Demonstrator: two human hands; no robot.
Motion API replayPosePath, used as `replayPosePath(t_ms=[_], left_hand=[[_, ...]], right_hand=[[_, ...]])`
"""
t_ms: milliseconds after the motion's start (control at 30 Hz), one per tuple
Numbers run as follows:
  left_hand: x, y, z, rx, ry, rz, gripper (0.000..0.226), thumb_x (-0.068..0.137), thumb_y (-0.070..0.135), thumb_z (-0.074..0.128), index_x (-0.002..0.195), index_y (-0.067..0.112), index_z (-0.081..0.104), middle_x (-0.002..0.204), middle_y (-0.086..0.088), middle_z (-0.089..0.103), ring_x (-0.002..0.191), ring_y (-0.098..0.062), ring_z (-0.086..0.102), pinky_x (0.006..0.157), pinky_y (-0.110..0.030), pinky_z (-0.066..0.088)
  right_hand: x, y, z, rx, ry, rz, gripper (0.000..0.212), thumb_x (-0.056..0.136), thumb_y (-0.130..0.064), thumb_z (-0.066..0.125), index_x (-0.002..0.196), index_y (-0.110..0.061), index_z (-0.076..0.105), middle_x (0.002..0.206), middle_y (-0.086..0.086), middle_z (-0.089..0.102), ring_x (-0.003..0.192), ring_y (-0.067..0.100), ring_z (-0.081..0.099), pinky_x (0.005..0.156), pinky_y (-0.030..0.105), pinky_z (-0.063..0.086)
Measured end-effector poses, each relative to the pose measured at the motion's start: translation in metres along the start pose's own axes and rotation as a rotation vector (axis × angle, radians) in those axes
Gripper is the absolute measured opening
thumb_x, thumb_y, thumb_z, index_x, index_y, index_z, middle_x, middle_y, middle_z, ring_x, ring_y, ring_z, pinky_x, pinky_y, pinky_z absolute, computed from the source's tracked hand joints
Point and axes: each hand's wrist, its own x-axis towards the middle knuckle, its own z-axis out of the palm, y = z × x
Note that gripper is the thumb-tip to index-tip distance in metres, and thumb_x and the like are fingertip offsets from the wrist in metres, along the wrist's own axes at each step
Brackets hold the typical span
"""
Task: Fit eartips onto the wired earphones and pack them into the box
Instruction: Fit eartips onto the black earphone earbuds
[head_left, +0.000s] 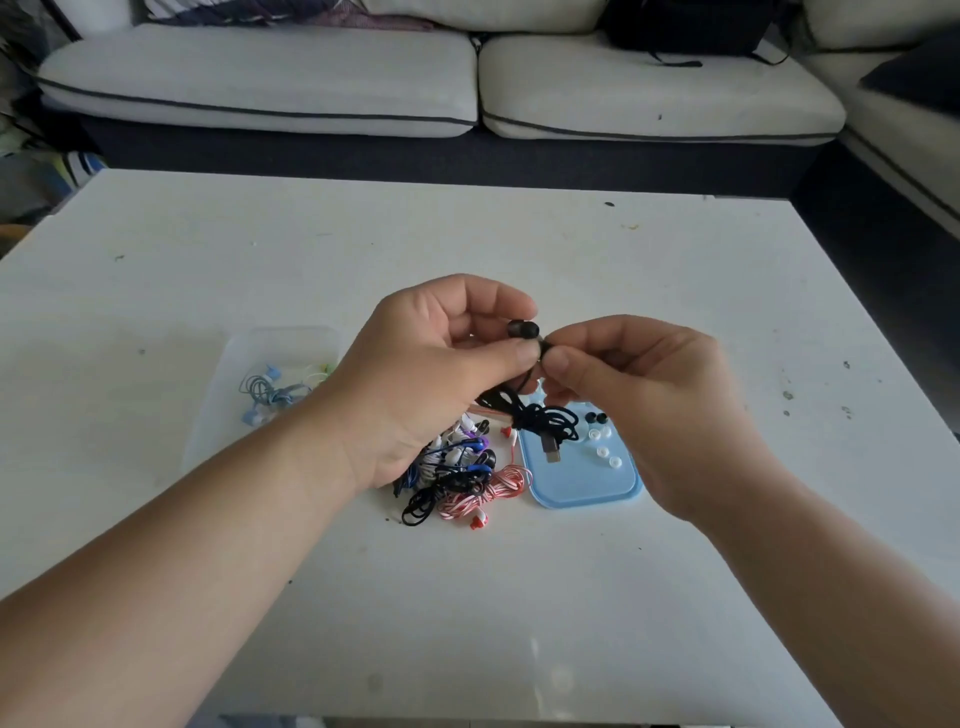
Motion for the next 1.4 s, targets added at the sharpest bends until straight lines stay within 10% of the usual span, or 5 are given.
replayPosePath(t_ms=[300,533,867,1400], left_hand=[[0.0,-0.002,0.006,-0.009,0.073,0.07,0.028,0.087,-0.007,0.074,0.103,0.016,0.074,0.087,-0.005,0.077,0.084,-0.027,0.075,0.087,-0.043,0.063],[-0.004,0.003,0.009,-0.244,-0.01,-0.084,0.026,0.085,-0.007,0.069,0.105,0.01,0.072,0.083,-0.007,0.075,0.072,-0.021,0.075,0.067,-0.027,0.06],[-0.005,0.003,0.004,-0.25,-0.097,-0.198,0.03,0.069,0.004,0.076,0.098,0.013,0.074,0.08,-0.01,0.074,0.069,-0.024,0.072,0.066,-0.028,0.06],[0.001,-0.001,0.003,-0.25,-0.024,-0.172,0.032,0.072,0.004,0.075,0.103,0.013,0.073,0.077,-0.002,0.074,0.071,-0.021,0.074,0.064,-0.028,0.059]], right_hand=[[-0.003,-0.002,0.002,0.302,-0.003,0.086,0.013,0.083,-0.003,0.073,0.096,0.0,0.075,0.091,0.024,0.077,0.092,0.041,0.075,0.091,0.043,0.061],[0.001,-0.003,-0.01,0.385,-0.137,0.143,0.025,0.079,-0.004,0.068,0.103,0.002,0.07,0.089,0.022,0.075,0.083,0.032,0.075,0.08,0.035,0.06],[0.004,0.0,-0.018,0.226,-0.19,0.156,0.034,0.078,-0.008,0.074,0.107,0.009,0.073,0.103,0.039,0.069,0.107,0.063,0.059,0.103,0.067,0.048],[0.007,0.001,-0.019,0.325,-0.243,0.25,0.031,0.087,-0.016,0.063,0.109,0.004,0.07,0.104,0.027,0.075,0.102,0.04,0.072,0.095,0.047,0.055]])
